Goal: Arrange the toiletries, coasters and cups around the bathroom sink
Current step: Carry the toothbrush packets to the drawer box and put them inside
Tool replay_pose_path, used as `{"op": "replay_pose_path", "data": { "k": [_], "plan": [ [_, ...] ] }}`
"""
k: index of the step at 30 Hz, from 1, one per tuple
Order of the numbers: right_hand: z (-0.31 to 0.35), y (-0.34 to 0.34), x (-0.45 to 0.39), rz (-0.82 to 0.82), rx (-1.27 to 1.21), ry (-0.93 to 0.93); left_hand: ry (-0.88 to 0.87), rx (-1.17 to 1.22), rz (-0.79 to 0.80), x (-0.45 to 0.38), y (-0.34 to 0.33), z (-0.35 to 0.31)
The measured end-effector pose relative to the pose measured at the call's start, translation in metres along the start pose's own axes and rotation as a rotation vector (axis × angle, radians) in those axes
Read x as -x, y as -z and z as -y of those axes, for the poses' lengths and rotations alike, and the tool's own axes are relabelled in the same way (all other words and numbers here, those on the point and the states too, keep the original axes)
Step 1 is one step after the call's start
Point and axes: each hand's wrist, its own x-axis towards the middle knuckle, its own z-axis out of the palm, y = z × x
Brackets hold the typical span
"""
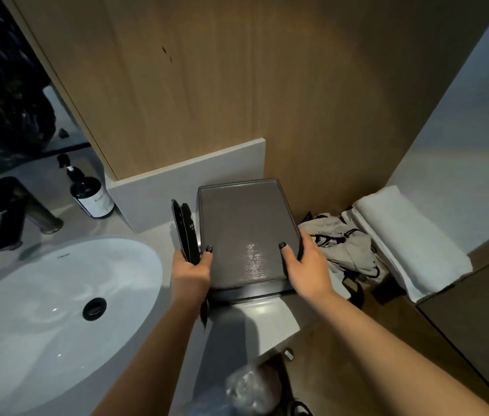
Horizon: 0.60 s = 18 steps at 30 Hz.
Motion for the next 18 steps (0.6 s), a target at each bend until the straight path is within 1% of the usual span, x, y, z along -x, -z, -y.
{"op": "replay_pose_path", "data": {
  "k": [4, 7, 10, 14, 18],
  "plan": [
    [-0.012, -0.002, -0.013, 0.024, -0.090, 0.007, 0.052, -0.070, -0.106, 0.008, -0.008, 0.001],
    [-0.016, -0.001, -0.017, 0.028, -0.109, -0.006, 0.069, -0.024, -0.137, 0.013, -0.013, -0.002],
    [-0.013, 0.003, -0.021, 0.103, -0.145, 0.004, 0.091, 0.003, -0.173, 0.015, -0.014, -0.003],
    [-0.016, -0.003, -0.035, 0.090, -0.086, 0.042, 0.123, 0.036, -0.247, 0.017, -0.017, -0.006],
    [-0.016, -0.005, -0.046, 0.105, -0.039, 0.077, 0.144, -0.014, -0.359, 0.020, -0.030, -0.009]
  ]
}}
